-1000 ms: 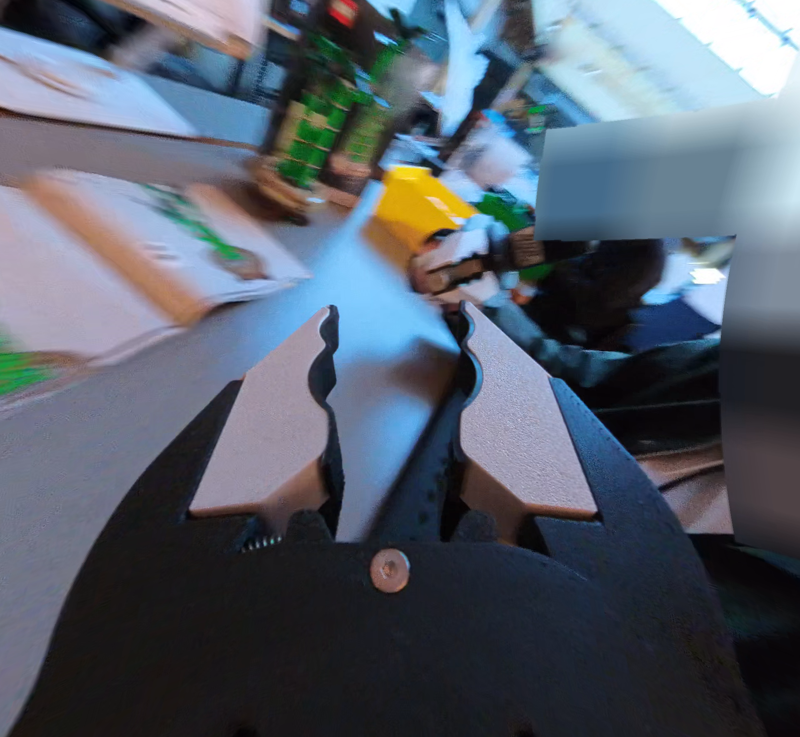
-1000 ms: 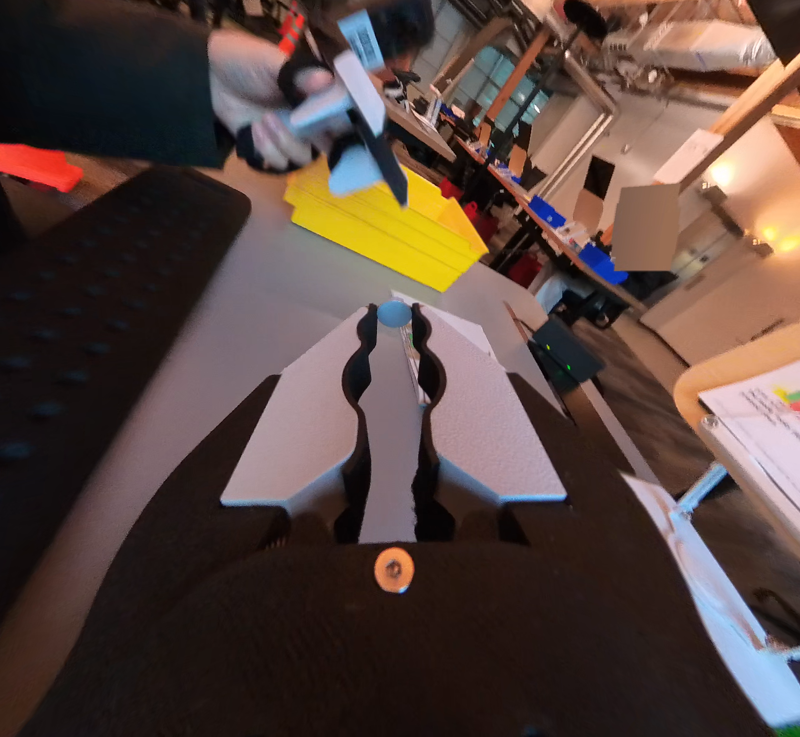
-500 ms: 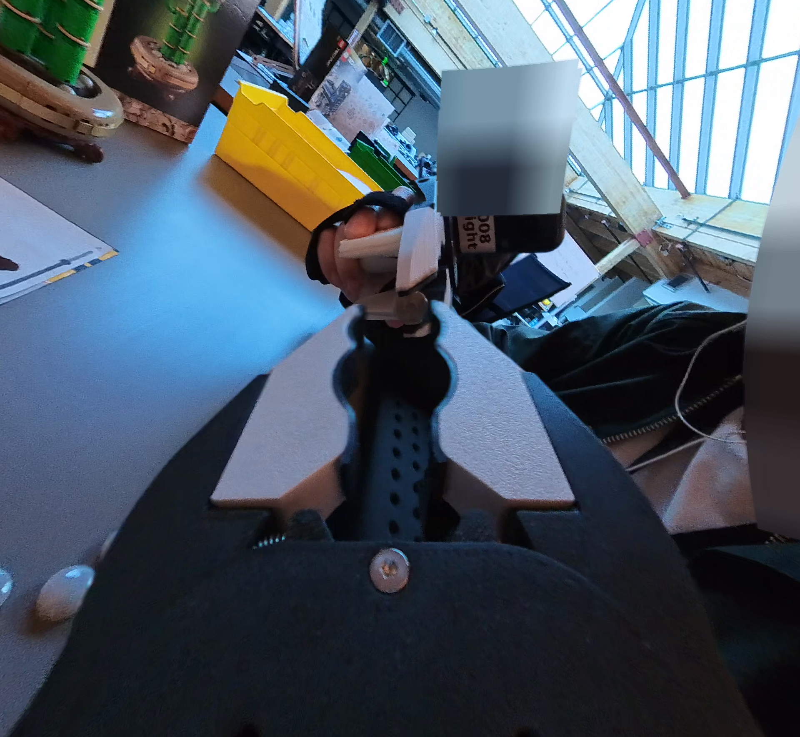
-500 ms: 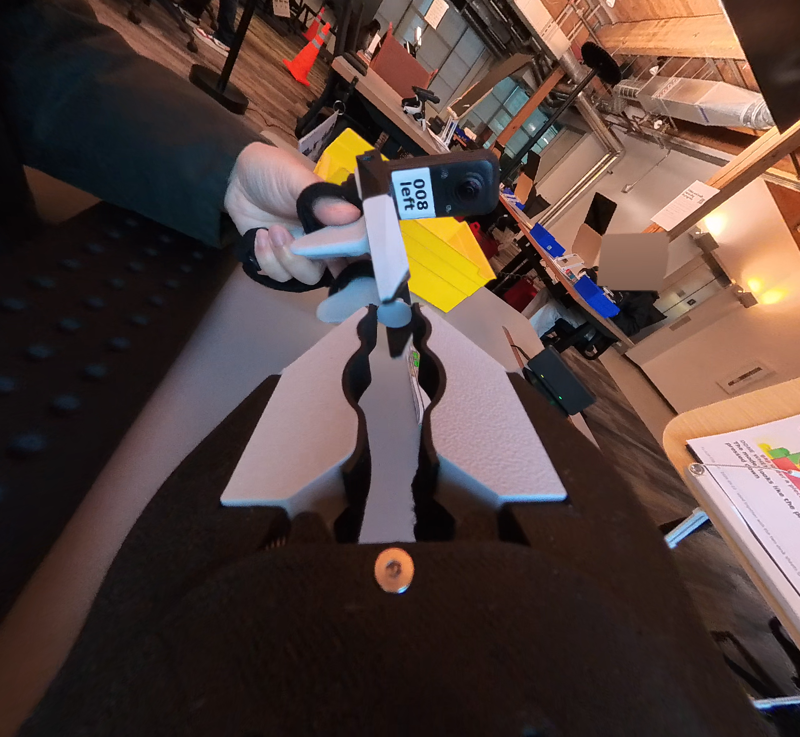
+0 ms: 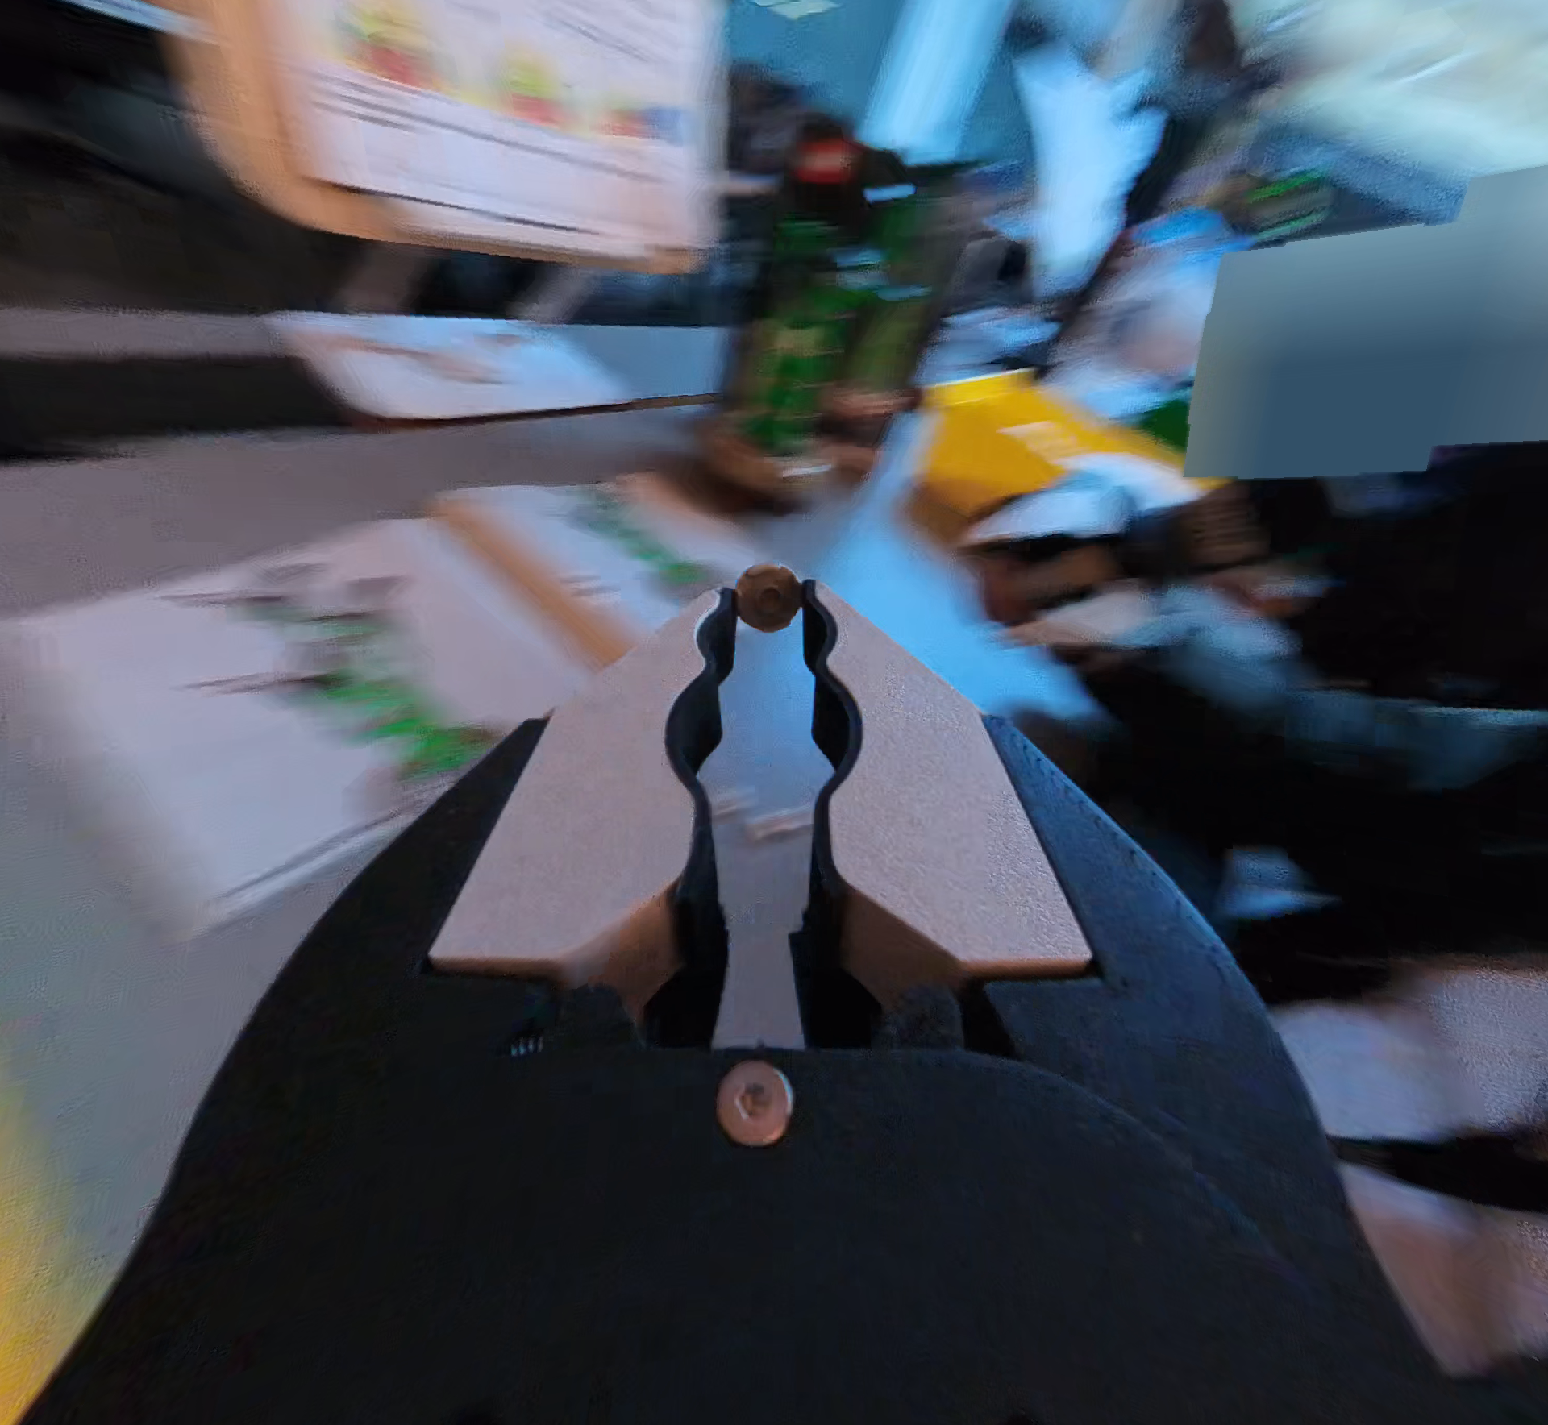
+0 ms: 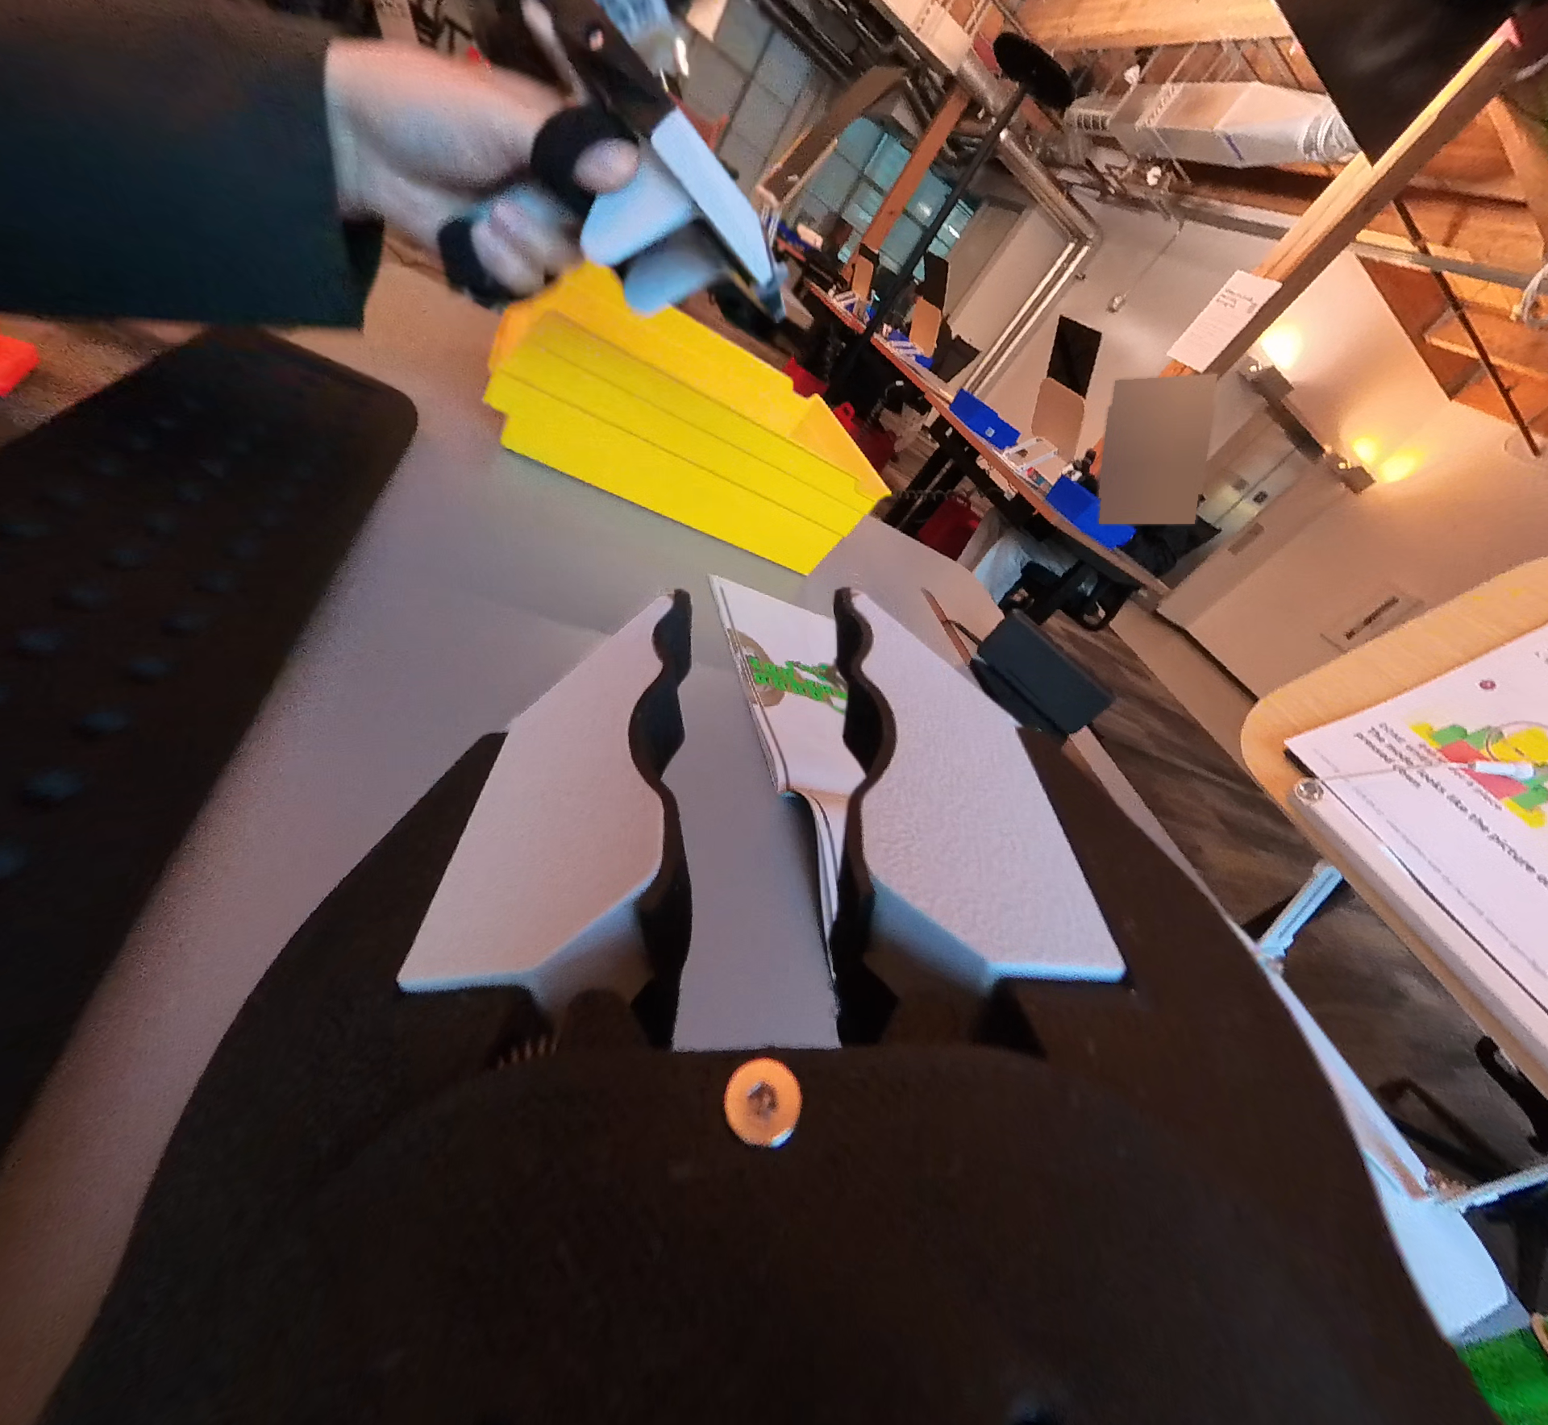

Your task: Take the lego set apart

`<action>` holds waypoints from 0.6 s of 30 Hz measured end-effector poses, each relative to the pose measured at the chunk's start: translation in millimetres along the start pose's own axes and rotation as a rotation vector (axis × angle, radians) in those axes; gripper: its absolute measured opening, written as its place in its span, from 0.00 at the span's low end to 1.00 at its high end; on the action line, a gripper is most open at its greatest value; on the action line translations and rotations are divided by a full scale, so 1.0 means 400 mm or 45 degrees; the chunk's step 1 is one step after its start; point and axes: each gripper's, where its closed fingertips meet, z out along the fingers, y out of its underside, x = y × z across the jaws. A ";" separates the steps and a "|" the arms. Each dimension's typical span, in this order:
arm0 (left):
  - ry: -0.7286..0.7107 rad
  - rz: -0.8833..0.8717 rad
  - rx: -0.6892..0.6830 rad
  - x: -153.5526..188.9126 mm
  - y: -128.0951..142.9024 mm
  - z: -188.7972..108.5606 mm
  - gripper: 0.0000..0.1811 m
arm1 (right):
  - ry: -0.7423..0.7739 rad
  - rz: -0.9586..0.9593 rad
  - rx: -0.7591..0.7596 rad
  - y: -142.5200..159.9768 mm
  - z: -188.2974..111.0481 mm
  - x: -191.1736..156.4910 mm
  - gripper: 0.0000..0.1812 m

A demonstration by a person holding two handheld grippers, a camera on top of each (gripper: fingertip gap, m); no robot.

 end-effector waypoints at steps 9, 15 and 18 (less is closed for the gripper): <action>-0.843 0.054 -0.482 -0.465 0.054 -0.342 0.15 | -0.045 0.029 -0.131 0.067 0.016 -0.015 0.19; -0.894 -0.022 -0.463 -0.497 0.060 -0.367 0.31 | -0.043 0.063 -0.141 0.078 0.013 -0.008 0.18; -0.638 0.000 -0.241 -0.346 0.011 -0.280 0.28 | -0.050 0.075 -0.155 0.086 0.015 -0.008 0.18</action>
